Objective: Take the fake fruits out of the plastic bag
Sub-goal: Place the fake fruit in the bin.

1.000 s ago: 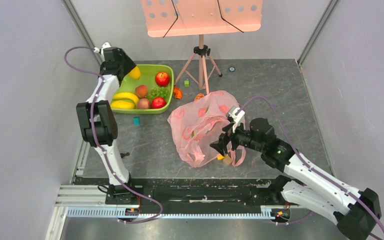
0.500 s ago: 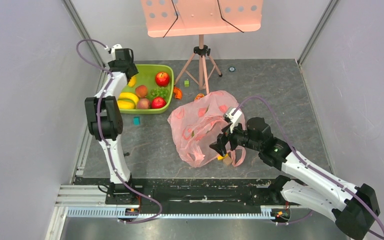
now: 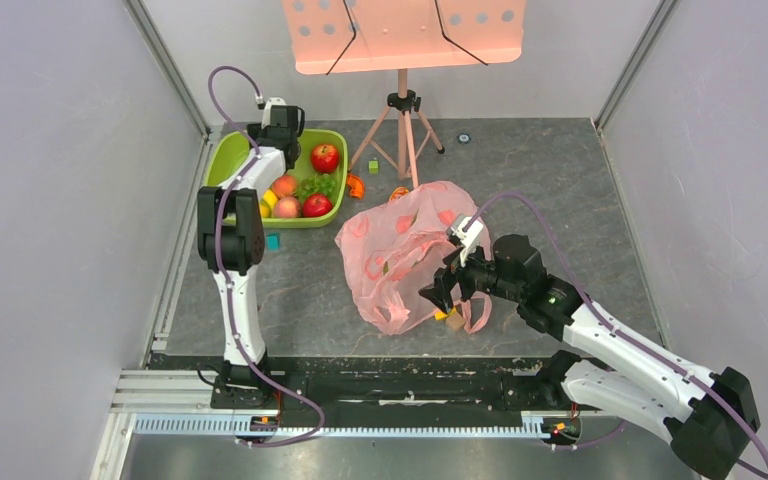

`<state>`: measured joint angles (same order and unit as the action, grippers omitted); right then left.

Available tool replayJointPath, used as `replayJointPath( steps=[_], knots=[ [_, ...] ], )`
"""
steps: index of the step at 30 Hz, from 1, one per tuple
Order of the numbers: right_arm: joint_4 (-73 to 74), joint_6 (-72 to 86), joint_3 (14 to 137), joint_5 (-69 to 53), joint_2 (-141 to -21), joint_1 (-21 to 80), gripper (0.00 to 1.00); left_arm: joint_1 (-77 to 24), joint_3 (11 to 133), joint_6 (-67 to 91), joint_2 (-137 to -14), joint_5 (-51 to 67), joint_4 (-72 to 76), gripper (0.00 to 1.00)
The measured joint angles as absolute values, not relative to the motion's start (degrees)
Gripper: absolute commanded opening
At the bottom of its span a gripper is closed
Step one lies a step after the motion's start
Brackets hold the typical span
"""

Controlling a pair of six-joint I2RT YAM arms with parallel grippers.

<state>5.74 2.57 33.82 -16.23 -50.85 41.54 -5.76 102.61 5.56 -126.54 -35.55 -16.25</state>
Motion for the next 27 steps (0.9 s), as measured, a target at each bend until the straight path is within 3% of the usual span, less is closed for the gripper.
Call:
replayJointPath(
  steps=[13, 27],
  knots=[
    [5.76, 2.33, 33.82, -16.62, -50.83, 41.54, 0.98, -5.76, 102.61, 3.16, -128.22, -39.05, -17.69, 0.99],
    [8.84, 4.38, 34.61, -10.24, -45.58, 41.54, 0.98, -6.13, 103.74, 6.24, -124.62, -34.89, -25.08, 1.00]
  ],
)
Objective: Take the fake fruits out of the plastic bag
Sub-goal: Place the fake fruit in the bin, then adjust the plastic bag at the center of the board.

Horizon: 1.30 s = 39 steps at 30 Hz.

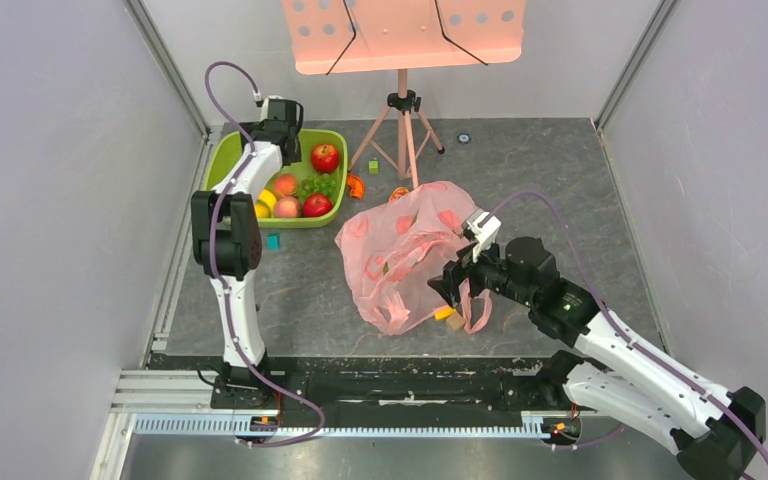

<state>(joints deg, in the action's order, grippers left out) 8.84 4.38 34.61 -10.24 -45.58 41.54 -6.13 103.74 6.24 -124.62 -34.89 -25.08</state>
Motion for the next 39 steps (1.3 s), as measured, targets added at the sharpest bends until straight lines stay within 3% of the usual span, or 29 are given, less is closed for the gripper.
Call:
replayJointPath(
  steps=[11, 20, 27, 35, 37, 39],
  knots=[
    [22.81, 5.98, 43.40, 10.28, -44.71, 41.54, 0.98, -7.38, 105.45, 16.38, -110.43, -19.99, -32.91, 1.00],
    [26.39, 9.85, 44.45, 19.55, -50.17, 40.21, 0.98, -8.51, 91.70, 22.76, -90.89, -6.22, -32.75, 1.00],
    [22.06, 12.27, 45.43, 14.02, -55.70, 28.34, 0.98, -9.13, 76.18, 24.47, -73.97, 1.74, -32.49, 1.00],
    [8.25, 15.57, 38.41, -6.61, -57.63, 15.07, 0.98, -9.13, 66.52, 24.47, -60.10, 7.97, -32.49, 1.00],
    [5.23, 16.38, 36.23, -11.97, -59.92, 14.66, 0.91, -9.13, 63.86, 24.47, -57.78, 9.80, -32.38, 1.00],
    [3.36, 16.82, 35.18, -15.59, -61.98, 14.61, 0.70, -9.13, 61.23, 24.47, -56.29, 11.35, -32.40, 1.00]
  ],
)
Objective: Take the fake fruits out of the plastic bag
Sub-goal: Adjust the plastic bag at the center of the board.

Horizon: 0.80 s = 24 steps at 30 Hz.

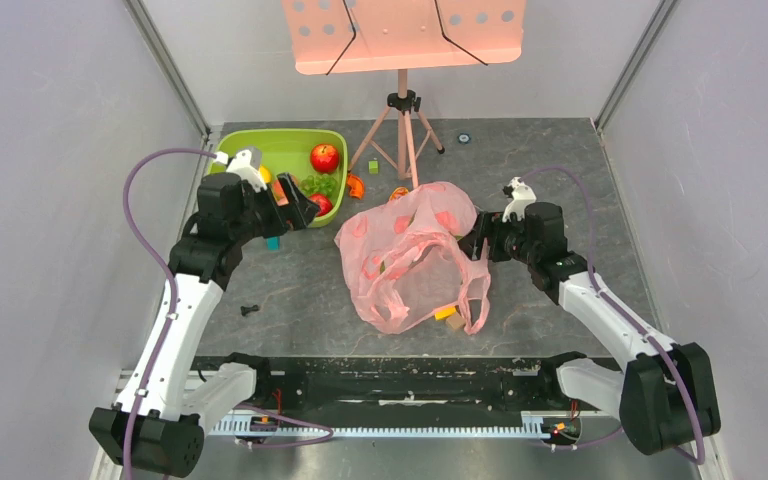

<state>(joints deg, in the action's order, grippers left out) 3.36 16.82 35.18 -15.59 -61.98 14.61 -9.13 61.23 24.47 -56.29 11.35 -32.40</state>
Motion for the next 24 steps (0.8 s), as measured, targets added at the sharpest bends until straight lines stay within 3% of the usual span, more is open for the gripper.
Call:
replayJointPath(
  steps=[4, 9, 16, 23, 24],
  knots=[
    [0.12, 17.72, 34.37, -21.63, -64.49, 14.48, 0.27, -9.13, 56.42, 24.47, -54.54, 13.52, -32.56, 1.00],
    [0.16, 16.47, 37.39, -24.97, -62.30, 14.39, 0.02, -9.13, 54.76, 24.45, -52.88, 14.11, -33.15, 1.00],
    [1.54, 14.52, 49.67, -25.52, -51.66, 14.39, 0.00, -9.13, 54.76, 24.45, -49.56, 14.02, -33.06, 1.00],
    [4.01, 14.06, 51.94, -21.69, -41.74, 14.39, 0.00, -9.13, 53.95, 24.45, -47.68, 14.06, -32.95, 1.00],
    [4.91, 13.91, 51.94, -21.23, -41.67, 14.39, 0.04, -9.13, 53.65, 24.45, -47.33, 14.06, -33.04, 1.00]
  ],
)
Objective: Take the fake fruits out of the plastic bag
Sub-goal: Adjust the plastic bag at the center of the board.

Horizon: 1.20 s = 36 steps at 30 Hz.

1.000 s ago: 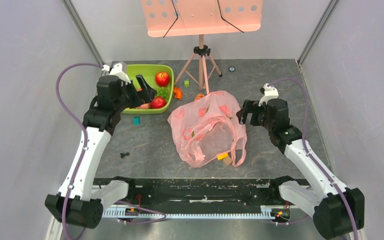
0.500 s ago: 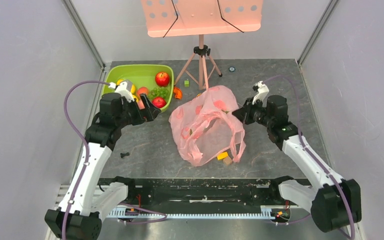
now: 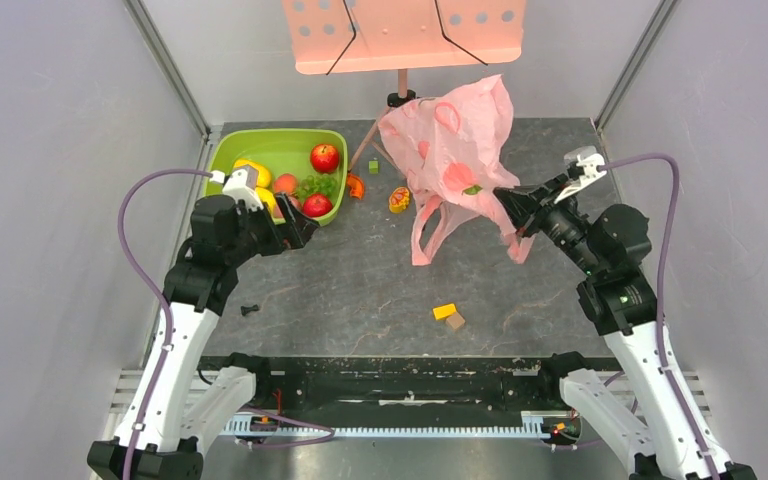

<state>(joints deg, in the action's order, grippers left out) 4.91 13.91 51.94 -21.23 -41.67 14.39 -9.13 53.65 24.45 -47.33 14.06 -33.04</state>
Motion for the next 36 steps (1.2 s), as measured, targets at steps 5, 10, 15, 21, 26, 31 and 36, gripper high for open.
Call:
replayJointPath(
  steps=[5, 10, 15, 21, 26, 31, 36],
  knots=[
    [9.96, 13.41, 50.15, -21.23, -44.66, 14.39, 0.63, -9.13, 52.88, 24.45, -45.95, 14.04, -33.82, 1.00],
    [17.32, 12.12, 49.52, -18.81, -48.23, 14.39, 0.92, -9.13, 52.73, 24.36, -44.42, 14.02, -34.46, 1.00],
    [19.42, 11.27, 49.43, -10.00, -42.19, 14.39, 0.98, -9.13, 51.35, 24.03, -42.30, 13.58, -35.07, 1.00],
    [21.65, 8.67, 48.42, 0.19, -38.06, 14.39, 0.98, -9.13, 47.22, 23.09, -38.57, 12.99, -36.18, 1.00],
    [23.68, 7.33, 42.30, 6.31, -31.94, 14.39, 0.98, -9.13, 44.23, 22.92, -35.33, 11.75, -37.15, 1.00],
    [24.12, 7.46, 39.81, 7.86, -25.43, 14.39, 0.98, -9.13, 43.62, 22.87, -33.58, 9.76, -37.39, 1.00],
    [22.41, 7.88, 38.44, 5.39, -22.50, 14.39, 0.98, -9.13, 43.62, 22.87, -33.26, 8.86, -37.39, 1.00]
  ],
)
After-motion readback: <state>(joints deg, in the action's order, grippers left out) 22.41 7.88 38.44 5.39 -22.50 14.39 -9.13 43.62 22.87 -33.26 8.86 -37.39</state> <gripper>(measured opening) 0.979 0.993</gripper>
